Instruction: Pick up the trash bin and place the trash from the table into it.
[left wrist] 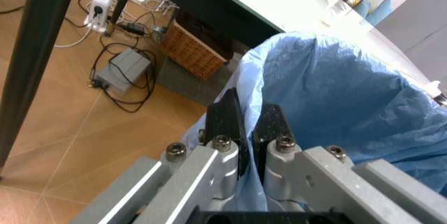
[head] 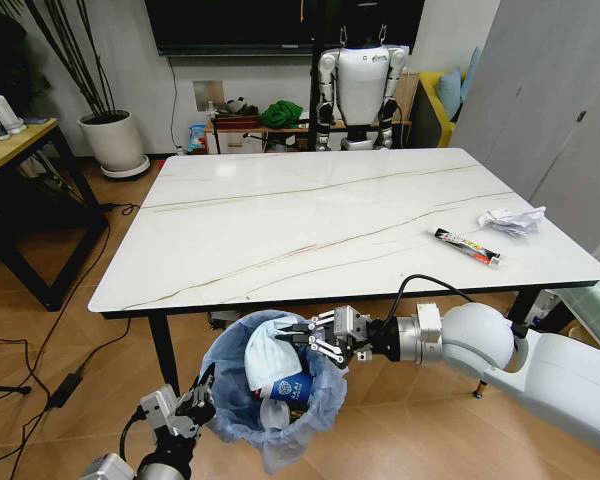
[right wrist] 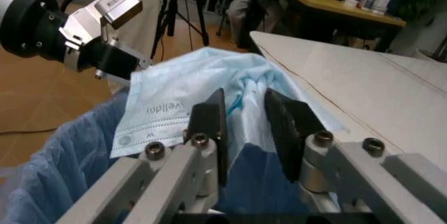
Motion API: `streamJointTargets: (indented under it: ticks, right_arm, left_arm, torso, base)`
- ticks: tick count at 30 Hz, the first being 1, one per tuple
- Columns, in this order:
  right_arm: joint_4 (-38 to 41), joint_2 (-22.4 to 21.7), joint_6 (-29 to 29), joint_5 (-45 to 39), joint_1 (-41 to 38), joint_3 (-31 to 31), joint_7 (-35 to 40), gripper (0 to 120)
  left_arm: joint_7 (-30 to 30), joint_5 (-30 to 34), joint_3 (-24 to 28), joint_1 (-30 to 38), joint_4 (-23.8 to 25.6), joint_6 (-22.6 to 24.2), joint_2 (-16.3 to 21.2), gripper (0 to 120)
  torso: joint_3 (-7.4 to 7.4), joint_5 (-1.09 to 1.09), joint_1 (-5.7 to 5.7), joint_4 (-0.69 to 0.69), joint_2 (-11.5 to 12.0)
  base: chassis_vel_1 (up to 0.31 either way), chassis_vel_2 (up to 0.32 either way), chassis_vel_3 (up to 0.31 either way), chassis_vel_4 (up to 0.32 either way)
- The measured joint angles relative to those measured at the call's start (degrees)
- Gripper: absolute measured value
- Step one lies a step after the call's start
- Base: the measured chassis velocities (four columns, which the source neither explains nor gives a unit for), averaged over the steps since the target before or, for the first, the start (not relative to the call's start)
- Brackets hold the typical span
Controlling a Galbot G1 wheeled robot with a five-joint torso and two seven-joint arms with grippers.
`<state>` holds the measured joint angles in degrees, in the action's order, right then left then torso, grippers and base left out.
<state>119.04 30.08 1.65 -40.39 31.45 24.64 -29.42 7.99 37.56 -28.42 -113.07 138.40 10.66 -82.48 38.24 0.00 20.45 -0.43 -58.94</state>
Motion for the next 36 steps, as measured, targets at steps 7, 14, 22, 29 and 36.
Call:
streamJointTargets:
  ticks: [7,14,22,29,36]
  right_arm:
    - [-0.3,-0.3,0.4,0.1,0.0,0.1,0.2,48]
    - [-1.4,-2.1,1.4,-1.1,1.7,-4.5,0.1,77]
    - [-8.0,-2.8,2.7,-7.6,12.2,-23.9,-2.0,99]
    - [-10.1,-1.3,2.1,-10.7,19.5,-33.8,0.9,100]
    - [-15.1,4.2,-1.6,-15.0,31.6,-56.6,1.2,100]
  left_arm:
    - [-0.1,0.0,-0.2,-0.1,0.2,0.0,0.1,0]
    - [-0.1,0.2,-0.1,0.1,0.2,0.0,0.3,0]
    - [-0.1,1.0,-0.6,0.2,0.6,0.0,1.4,0]
    - [-0.1,1.3,-0.6,0.2,0.5,-0.1,1.9,0]
    - [0.0,2.2,-1.1,0.7,0.2,-0.1,3.1,0]
  torso:
    - [0.00,0.01,0.00,0.00,0.0]
    - [0.00,0.00,0.00,0.00,0.0]
    - [0.00,-0.01,0.00,-0.02,0.0]
    - [0.00,0.03,0.00,0.00,0.0]
    - [0.00,0.01,0.00,0.01,0.0]
  base:
    - [0.000,0.000,0.000,0.000]
    - [0.000,0.000,0.000,0.000]
    - [0.000,0.000,0.000,0.000]
    - [0.000,0.000,0.000,0.000]
    - [0.000,0.000,0.000,0.000]
